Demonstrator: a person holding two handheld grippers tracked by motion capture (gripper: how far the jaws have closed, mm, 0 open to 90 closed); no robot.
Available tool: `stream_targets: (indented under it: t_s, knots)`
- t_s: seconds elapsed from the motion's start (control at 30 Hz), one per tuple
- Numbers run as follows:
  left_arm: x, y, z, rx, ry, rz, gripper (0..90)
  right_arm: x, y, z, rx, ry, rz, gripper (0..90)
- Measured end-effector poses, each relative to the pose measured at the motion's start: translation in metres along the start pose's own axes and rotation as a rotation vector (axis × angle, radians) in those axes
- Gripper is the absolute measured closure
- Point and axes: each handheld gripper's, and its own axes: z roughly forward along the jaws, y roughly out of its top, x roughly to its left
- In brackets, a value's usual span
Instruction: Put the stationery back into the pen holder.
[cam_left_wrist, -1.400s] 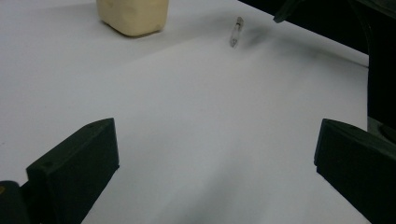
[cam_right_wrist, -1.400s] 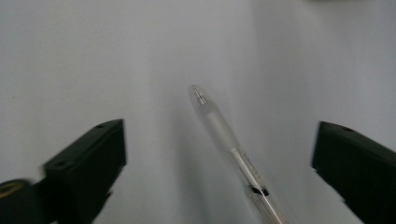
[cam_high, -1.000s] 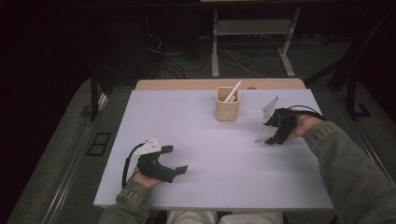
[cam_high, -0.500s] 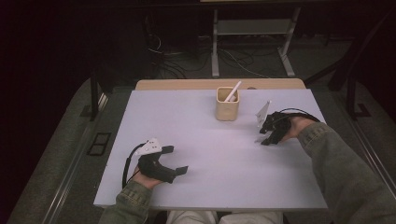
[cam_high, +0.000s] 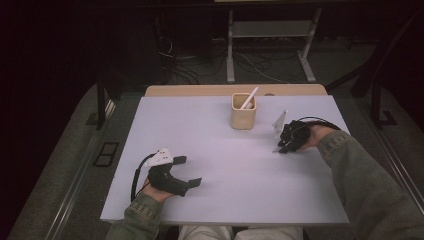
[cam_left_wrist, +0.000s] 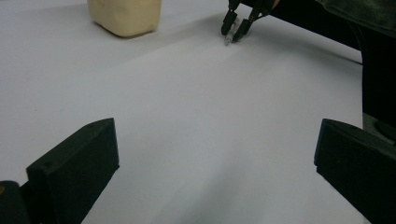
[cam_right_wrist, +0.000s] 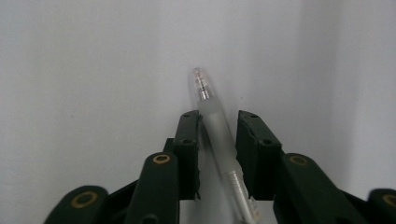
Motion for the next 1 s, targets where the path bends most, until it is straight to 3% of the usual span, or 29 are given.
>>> stream_targets:
  t_s: [0.1,0.3,0.57,0.73,1.0]
  knots:
    - [0.000,0.000,0.000,-0.002,-0.002,0.000,0.0,0.000,0.001,0.000,0.008,0.004,-0.012,78.9]
    - [0.000,0.000,0.000,-0.002,-0.004,0.001,0.0,0.000,0.000,0.000,0.006,0.005,-0.028,79.7]
    - [0.000,0.000,0.000,-0.004,-0.006,0.001,0.0,0.000,-0.002,-0.005,0.004,0.026,0.023,79.9]
    - [0.000,0.000,0.000,0.000,-0.003,0.001,0.0,-0.001,0.000,-0.017,-0.044,0.025,0.079,79.9]
    - [-0.001,0.000,0.000,-0.004,-0.002,0.001,0.0,0.001,0.003,-0.033,-0.110,0.009,0.128,80.0]
